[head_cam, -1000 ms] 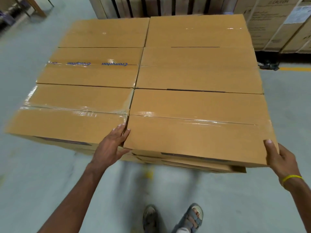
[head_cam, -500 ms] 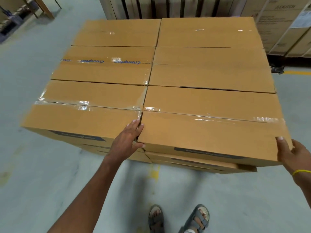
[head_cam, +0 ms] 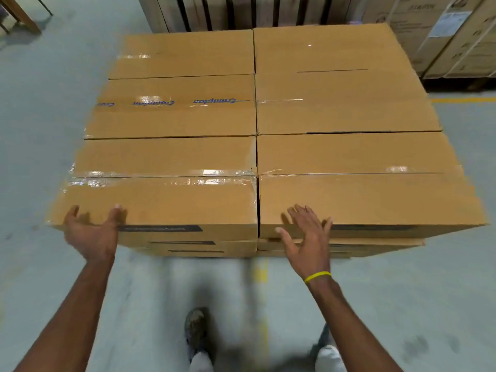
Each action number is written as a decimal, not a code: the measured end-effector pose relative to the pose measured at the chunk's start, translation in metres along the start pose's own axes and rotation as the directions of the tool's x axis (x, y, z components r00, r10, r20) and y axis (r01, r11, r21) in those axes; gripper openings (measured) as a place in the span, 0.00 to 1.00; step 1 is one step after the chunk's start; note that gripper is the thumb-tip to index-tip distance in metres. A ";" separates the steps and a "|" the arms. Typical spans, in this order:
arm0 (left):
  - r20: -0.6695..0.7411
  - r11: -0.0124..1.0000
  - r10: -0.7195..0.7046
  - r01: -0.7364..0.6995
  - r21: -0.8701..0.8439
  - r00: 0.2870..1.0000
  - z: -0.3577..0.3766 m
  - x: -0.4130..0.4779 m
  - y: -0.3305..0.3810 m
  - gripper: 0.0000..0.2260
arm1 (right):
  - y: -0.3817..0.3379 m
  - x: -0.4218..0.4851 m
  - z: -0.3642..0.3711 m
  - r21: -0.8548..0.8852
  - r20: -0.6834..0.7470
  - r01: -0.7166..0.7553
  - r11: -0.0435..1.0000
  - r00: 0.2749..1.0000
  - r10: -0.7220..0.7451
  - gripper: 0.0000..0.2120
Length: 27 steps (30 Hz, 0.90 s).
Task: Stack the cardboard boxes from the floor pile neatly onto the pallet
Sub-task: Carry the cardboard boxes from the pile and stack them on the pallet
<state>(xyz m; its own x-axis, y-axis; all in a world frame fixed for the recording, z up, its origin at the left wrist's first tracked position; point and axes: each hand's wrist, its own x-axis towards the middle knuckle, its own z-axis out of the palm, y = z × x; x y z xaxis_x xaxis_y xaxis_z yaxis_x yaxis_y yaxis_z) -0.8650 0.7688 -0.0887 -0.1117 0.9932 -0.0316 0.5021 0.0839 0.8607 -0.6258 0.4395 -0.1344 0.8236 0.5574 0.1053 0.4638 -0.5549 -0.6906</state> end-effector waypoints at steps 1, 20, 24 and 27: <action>-0.005 0.999 -0.036 0.036 0.008 0.999 -0.008 0.036 -0.020 0.38 | -0.013 0.000 0.017 -0.029 0.019 -0.022 0.999 1.000 0.022 0.23; 0.450 0.974 -0.194 0.227 -0.020 0.872 -0.049 0.190 -0.080 0.24 | -0.039 0.000 0.087 -0.112 -0.192 -0.179 0.977 0.969 0.156 0.25; 0.482 0.977 -0.170 0.210 -0.031 0.860 -0.053 0.183 -0.075 0.18 | -0.045 -0.003 0.087 -0.103 -0.189 -0.205 0.973 0.965 0.183 0.25; 0.517 0.980 -0.161 0.197 -0.015 0.841 -0.054 0.184 -0.069 0.17 | -0.050 -0.003 0.085 -0.078 -0.174 -0.240 0.968 0.959 0.224 0.27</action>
<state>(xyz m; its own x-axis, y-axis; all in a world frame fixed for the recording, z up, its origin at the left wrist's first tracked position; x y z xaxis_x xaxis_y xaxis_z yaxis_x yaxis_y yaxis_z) -0.9667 0.9411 -0.1258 0.2687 0.8629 -0.4280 0.4572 0.2768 0.8452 -0.6788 0.5181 -0.1609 0.9504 0.3027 0.0711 0.2768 -0.7191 -0.6374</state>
